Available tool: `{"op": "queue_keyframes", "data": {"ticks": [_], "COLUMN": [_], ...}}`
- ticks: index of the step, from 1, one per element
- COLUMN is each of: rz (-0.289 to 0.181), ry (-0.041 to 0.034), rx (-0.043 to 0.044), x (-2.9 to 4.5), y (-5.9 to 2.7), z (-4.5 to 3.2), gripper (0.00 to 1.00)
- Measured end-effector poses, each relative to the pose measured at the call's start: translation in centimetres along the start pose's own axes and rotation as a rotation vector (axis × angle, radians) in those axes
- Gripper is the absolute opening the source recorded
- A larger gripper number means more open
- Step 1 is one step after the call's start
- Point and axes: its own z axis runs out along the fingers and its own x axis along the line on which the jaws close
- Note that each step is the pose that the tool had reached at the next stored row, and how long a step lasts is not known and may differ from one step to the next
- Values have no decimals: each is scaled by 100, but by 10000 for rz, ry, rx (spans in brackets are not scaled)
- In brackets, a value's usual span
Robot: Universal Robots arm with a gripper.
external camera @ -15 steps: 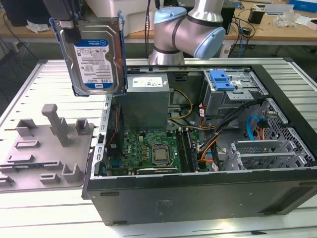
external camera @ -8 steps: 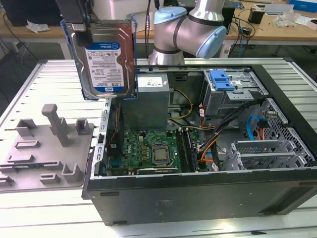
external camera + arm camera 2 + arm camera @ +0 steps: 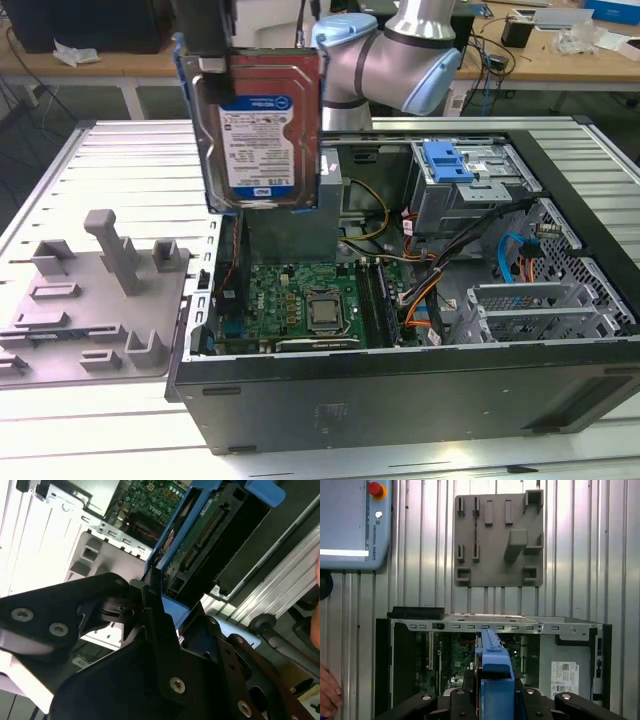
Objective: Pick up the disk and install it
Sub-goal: 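Pick up the disk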
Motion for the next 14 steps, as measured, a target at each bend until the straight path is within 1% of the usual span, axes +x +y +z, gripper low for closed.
{"op": "queue_keyframes", "data": {"ticks": [4, 5, 6, 11, 12, 13, 14], "rz": [2, 0, 1, 1, 0, 0, 0], "ry": [-1, -1, 0, 0, -1, 0, -1], "rx": [0, 0, 0, 0, 0, 0, 0], "x": [71, 106, 130, 221, 246, 262, 289], "y": [-157, -245, -305, -525, -585, -623, -690], "z": [0, -1, -1, -1, -1, -1, -1], "gripper": [37, 37, 37, 37, 37, 37, 37]}}
